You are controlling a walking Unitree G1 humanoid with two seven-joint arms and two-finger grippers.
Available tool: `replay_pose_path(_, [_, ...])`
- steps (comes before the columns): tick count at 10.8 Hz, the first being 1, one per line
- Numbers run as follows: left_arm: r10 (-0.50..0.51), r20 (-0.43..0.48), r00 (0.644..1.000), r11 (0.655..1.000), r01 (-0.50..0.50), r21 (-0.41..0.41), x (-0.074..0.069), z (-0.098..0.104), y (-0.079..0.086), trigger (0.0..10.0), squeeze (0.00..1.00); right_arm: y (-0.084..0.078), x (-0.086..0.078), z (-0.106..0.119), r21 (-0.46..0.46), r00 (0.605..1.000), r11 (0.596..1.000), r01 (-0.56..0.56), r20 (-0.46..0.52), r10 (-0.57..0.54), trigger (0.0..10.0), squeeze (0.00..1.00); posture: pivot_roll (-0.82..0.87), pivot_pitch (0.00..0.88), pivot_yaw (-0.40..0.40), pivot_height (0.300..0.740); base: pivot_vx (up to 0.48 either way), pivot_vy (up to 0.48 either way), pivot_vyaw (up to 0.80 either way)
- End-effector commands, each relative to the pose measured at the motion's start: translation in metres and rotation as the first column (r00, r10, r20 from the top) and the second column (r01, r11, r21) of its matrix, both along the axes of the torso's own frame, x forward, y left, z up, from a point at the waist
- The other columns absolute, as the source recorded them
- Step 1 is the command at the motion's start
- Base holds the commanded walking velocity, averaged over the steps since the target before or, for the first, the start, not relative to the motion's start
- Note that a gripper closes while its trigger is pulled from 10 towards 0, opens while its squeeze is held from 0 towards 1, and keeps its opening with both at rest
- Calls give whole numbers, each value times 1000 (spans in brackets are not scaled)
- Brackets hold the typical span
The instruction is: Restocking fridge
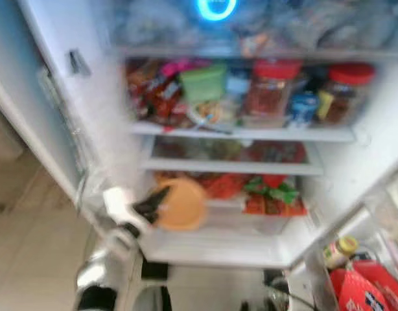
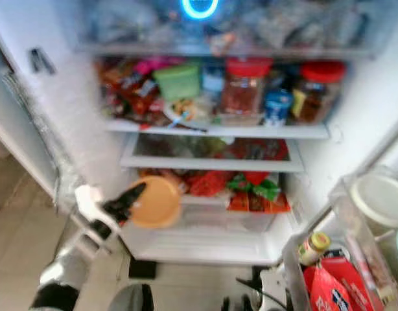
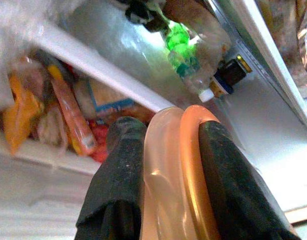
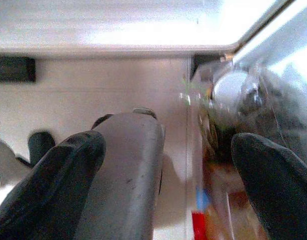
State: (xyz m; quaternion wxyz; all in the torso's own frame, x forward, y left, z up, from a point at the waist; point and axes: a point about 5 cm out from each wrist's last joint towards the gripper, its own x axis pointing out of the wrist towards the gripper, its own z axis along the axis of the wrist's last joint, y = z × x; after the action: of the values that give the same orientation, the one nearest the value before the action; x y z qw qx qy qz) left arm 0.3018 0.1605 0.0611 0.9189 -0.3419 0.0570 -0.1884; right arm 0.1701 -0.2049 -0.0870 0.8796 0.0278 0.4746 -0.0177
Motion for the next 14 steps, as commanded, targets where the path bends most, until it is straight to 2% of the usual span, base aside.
replay_pose_path(1, [-27, 4, 1000, 1000, 27, 0, 1, 0, -10, 10000, 0, 4, -13, -6, 19, 999, 1000, 7, -50, -6, 10000, 0, -33, 73, 33, 637, 262, 0, 0])
replay_pose_path(11, [-62, -1, 998, 998, 62, 10, 6, 1, -16, 10000, 0, 4, -13, -6, 26, 999, 1000, 3, -52, -2, 10000, 0, -29, 78, 33, 637, 275, 0, 0])
replay_pose_path(13, [-85, 0, 996, 996, 85, -1, 8, 3, -22, 10000, 0, 4, -12, -6, 26, 999, 1000, 3, -51, -2, 10000, 0, -30, 76, 33, 637, 283, 0, 0])
replay_pose_path(14, [-105, 6, 994, 994, 105, -35, 11, 7, -28, 10000, 0, 4, -12, -6, 26, 999, 1000, 4, -51, -3, 10000, 0, -31, 76, 32, 637, 251, 0, 0])
